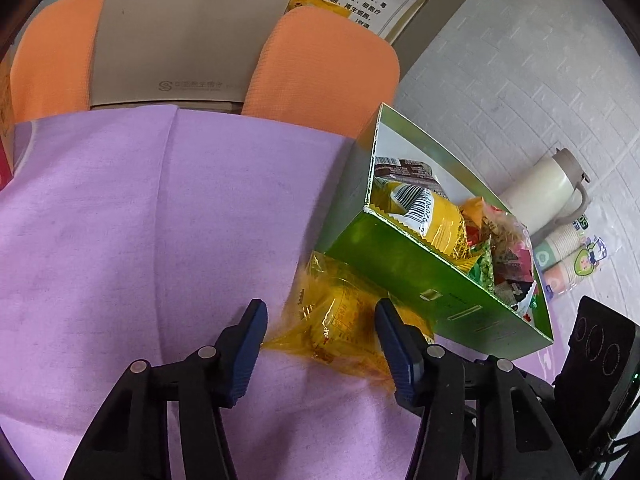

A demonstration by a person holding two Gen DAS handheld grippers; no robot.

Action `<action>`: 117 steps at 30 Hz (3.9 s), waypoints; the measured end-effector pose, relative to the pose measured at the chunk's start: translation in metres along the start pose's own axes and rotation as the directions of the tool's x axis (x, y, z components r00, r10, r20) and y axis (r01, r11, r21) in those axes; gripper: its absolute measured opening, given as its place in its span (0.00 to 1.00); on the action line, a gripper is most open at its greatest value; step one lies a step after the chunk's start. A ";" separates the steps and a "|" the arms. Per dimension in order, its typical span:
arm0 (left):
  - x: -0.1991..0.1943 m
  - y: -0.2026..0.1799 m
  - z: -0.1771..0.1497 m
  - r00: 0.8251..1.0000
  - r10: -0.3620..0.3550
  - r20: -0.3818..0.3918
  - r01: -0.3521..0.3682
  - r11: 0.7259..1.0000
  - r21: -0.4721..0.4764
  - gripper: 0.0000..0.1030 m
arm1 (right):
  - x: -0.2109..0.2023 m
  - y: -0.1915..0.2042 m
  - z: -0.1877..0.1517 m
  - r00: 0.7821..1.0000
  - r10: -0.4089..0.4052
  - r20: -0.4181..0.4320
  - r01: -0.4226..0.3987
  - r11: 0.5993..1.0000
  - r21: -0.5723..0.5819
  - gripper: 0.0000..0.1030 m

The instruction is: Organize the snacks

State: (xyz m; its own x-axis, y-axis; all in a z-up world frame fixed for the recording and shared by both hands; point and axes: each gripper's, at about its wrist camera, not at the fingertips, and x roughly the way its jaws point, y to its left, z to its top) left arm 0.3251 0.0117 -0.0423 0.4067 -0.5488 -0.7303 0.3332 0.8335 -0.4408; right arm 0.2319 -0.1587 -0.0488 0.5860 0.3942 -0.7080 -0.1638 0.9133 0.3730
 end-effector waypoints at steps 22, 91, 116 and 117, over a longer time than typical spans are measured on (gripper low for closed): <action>-0.066 -0.075 -0.046 0.998 -0.055 0.035 0.052 0.996 0.072 0.32 | -0.079 0.010 -0.029 0.996 0.044 0.079 -0.038 0.996 -0.079 0.16; -0.108 -0.189 -0.131 0.910 0.312 0.273 -0.344 0.936 0.077 1.00 | -0.229 -0.059 -0.086 0.899 -0.301 0.319 0.330 0.943 -0.039 0.93; -0.120 -0.188 -0.183 0.856 0.427 0.291 -0.466 0.881 0.080 1.00 | -0.232 -0.056 -0.126 0.871 -0.409 0.273 0.417 0.908 0.030 0.93; -0.120 -0.189 -0.183 0.855 0.429 0.293 -0.469 0.880 0.079 1.00 | -0.231 -0.056 -0.126 0.871 -0.408 0.273 0.417 0.909 0.031 0.93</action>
State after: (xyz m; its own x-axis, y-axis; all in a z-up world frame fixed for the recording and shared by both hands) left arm 0.0578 -0.0676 0.0333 0.7395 -0.1302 -0.6604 0.1695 0.9855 -0.0044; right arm 0.0056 -0.2884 0.0186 0.7941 -0.0578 -0.6050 0.1196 0.9909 0.0623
